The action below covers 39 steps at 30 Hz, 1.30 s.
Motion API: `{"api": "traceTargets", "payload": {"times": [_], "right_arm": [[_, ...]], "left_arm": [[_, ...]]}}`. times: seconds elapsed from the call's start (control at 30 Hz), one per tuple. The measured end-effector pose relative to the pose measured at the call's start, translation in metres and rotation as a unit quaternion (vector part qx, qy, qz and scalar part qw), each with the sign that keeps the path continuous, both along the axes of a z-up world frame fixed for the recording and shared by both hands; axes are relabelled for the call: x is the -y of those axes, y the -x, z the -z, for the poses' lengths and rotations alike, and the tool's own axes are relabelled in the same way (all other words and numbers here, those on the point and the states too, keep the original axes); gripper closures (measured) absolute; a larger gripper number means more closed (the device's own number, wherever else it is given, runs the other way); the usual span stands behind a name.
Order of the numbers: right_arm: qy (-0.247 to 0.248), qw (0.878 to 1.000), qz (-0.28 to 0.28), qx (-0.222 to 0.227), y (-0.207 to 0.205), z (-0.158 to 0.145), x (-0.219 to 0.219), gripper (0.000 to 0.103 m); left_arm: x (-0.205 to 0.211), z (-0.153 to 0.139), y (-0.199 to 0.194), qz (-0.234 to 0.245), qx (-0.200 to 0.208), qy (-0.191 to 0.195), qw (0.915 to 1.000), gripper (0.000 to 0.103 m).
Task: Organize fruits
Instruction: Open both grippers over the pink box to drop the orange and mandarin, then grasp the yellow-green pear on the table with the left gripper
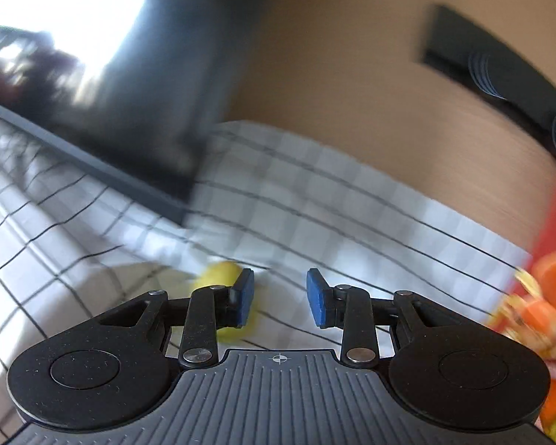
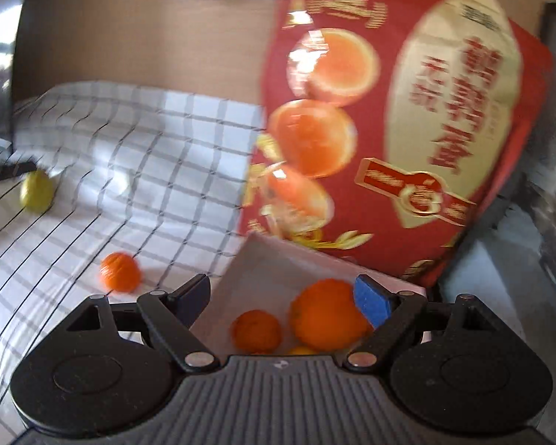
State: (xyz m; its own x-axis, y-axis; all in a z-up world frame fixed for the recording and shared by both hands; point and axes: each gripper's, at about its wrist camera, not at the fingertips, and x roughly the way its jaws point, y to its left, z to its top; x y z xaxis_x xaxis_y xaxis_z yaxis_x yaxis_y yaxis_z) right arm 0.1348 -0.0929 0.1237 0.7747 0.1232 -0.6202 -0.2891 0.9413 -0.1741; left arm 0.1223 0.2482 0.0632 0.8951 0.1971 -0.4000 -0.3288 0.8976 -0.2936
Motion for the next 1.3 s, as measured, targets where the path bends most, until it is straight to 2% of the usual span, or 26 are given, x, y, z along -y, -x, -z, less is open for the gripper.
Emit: {"api": "traceTargets", "payload": {"times": [0.1, 0.23, 0.33, 0.43, 0.53, 0.57, 0.7, 0.83, 1.03, 1.2, 1.3], "right_arm": [[-0.008, 1.0, -0.026, -0.011, 0.004, -0.001, -0.012, 0.018], [-0.023, 0.999, -0.047, -0.015, 0.008, -0.005, -0.027, 0.018], [-0.038, 0.997, -0.056, -0.023, 0.006, -0.006, -0.038, 0.018], [-0.059, 0.995, -0.066, -0.038, 0.005, -0.005, -0.051, 0.018], [-0.072, 0.992, -0.09, -0.059, 0.005, 0.0, -0.069, 0.018], [-0.073, 0.991, -0.094, -0.065, 0.004, 0.002, -0.075, 0.018], [-0.086, 0.986, -0.104, -0.093, -0.009, 0.009, -0.103, 0.019], [-0.089, 0.982, -0.093, -0.141, -0.03, 0.025, -0.12, 0.04], [-0.069, 0.984, -0.042, -0.159, -0.056, 0.058, -0.128, 0.041], [-0.087, 0.981, -0.039, -0.17, -0.069, 0.067, -0.125, 0.059], [-0.075, 0.983, -0.047, -0.161, -0.06, 0.066, -0.127, 0.06]], "left_arm": [[-0.015, 0.006, -0.016, -0.003, -0.037, -0.025, 0.999, 0.068], [-0.021, 0.016, -0.029, 0.012, -0.058, -0.039, 0.9975, 0.068], [-0.02, 0.02, -0.03, 0.012, -0.063, -0.049, 0.9968, 0.063], [-0.021, 0.021, -0.036, 0.01, -0.069, -0.051, 0.9963, 0.052], [-0.023, 0.024, -0.044, -0.006, -0.088, -0.057, 0.9945, 0.046], [-0.025, 0.025, -0.045, -0.008, -0.091, -0.054, 0.9943, 0.042], [-0.032, 0.032, -0.048, -0.006, -0.092, -0.031, 0.9952, 0.038], [-0.033, 0.039, -0.05, 0.008, -0.091, -0.025, 0.9955, 0.038], [-0.034, 0.048, -0.053, 0.026, -0.091, -0.006, 0.9955, 0.037], [-0.037, 0.051, -0.049, 0.032, -0.078, 0.003, 0.9964, 0.038], [-0.041, 0.053, -0.043, 0.045, -0.073, 0.009, 0.9963, 0.038]]}}
